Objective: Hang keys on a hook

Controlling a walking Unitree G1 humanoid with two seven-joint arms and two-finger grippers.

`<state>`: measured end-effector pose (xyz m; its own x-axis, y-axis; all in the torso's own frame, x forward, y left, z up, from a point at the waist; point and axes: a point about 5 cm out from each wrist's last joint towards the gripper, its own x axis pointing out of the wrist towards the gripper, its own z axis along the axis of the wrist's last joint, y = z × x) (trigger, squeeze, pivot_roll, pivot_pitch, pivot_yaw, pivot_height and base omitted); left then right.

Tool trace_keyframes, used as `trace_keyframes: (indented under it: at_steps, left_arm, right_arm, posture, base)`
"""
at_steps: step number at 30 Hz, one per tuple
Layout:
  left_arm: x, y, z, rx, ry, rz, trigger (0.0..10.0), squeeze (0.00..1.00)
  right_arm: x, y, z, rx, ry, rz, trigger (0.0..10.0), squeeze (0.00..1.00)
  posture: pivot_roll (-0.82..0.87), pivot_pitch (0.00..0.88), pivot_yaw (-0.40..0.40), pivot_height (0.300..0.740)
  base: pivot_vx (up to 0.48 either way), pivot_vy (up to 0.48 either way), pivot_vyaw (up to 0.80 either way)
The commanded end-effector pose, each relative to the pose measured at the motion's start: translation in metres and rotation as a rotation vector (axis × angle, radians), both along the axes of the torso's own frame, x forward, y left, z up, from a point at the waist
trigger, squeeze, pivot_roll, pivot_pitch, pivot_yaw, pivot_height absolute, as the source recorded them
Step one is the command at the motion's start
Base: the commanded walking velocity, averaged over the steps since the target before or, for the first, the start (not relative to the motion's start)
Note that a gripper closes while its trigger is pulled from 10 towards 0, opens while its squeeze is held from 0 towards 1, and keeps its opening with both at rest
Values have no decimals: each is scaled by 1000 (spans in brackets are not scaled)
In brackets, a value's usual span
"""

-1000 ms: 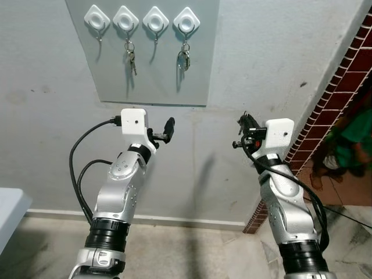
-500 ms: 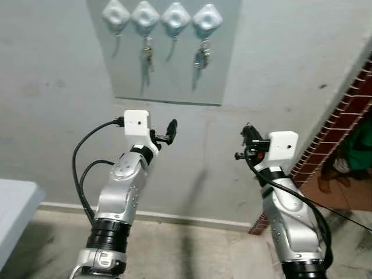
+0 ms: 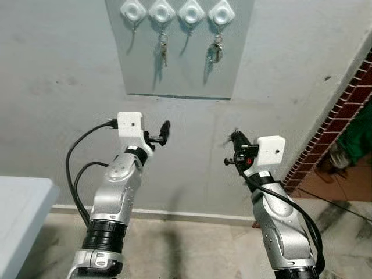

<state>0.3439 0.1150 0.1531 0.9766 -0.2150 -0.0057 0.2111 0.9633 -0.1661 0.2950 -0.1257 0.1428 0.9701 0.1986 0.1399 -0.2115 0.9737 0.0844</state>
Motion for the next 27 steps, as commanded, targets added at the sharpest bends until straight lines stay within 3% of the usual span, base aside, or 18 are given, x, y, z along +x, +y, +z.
trace_keyframes:
  at_steps: [1,14,22,27]
  left_arm:
    - [0,-4,1,6,2,-11,10000,0]
    - [0,-8,3,14,-4,-30,10000,0]
    - [-2,-16,4,17,-15,-71,10000,0]
    - [-3,-23,6,23,-26,-93,10000,0]
  right_arm:
    - [-1,-4,6,3,-21,-7,10000,0]
    - [2,-8,9,-17,-31,-4,10000,0]
    - [16,-16,18,-78,-66,21,10000,0]
    - [33,-17,32,-95,-109,34,10000,0]
  posture:
    - [-107,45,37,732]
    - [-109,54,41,732]
    - [-111,59,42,732]
    - [-96,62,33,732]
  base:
    - [0,0,0]
    - [0,0,0]
    - [0,0,0]
    - [0,0,0]
